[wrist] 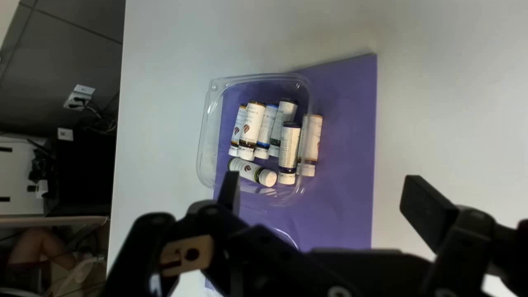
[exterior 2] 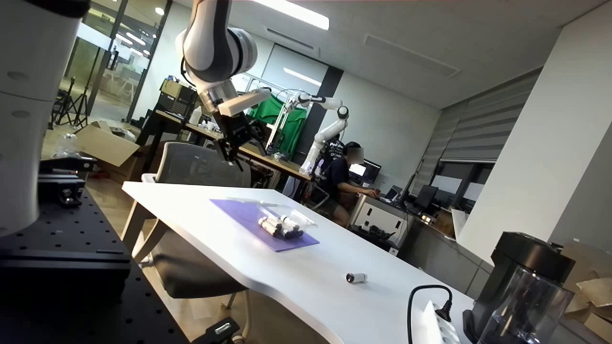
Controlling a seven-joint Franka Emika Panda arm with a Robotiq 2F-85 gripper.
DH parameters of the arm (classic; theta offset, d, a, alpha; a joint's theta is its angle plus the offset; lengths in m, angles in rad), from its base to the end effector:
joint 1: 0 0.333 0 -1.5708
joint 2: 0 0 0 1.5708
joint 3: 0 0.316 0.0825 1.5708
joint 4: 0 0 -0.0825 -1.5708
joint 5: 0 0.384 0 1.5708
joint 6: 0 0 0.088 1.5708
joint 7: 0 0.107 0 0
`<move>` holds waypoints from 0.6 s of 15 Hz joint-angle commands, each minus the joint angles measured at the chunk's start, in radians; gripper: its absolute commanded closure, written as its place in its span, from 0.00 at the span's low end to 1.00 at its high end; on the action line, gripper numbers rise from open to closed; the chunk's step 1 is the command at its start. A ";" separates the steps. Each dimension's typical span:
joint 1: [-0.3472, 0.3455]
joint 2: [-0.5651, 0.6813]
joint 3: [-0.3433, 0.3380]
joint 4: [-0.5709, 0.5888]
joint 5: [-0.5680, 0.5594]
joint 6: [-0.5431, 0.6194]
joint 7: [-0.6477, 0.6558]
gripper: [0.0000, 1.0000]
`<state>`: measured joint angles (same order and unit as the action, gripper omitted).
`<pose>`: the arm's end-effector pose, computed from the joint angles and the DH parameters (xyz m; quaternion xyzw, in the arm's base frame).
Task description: Close the lid of the bowl
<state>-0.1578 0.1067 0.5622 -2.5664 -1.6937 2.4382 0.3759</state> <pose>0.3916 0.1713 0.2166 0.6619 0.6313 0.1013 0.3913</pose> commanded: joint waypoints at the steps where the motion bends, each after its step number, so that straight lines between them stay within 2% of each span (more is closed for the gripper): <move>1: 0.195 0.236 -0.155 0.154 -0.124 -0.108 0.030 0.00; 5: 0.297 0.427 -0.234 0.305 -0.177 -0.110 0.036 0.00; 9: 0.347 0.541 -0.253 0.411 -0.297 -0.129 0.107 0.00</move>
<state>0.1481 0.5743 0.3279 -2.2367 -1.9081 2.3346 0.4068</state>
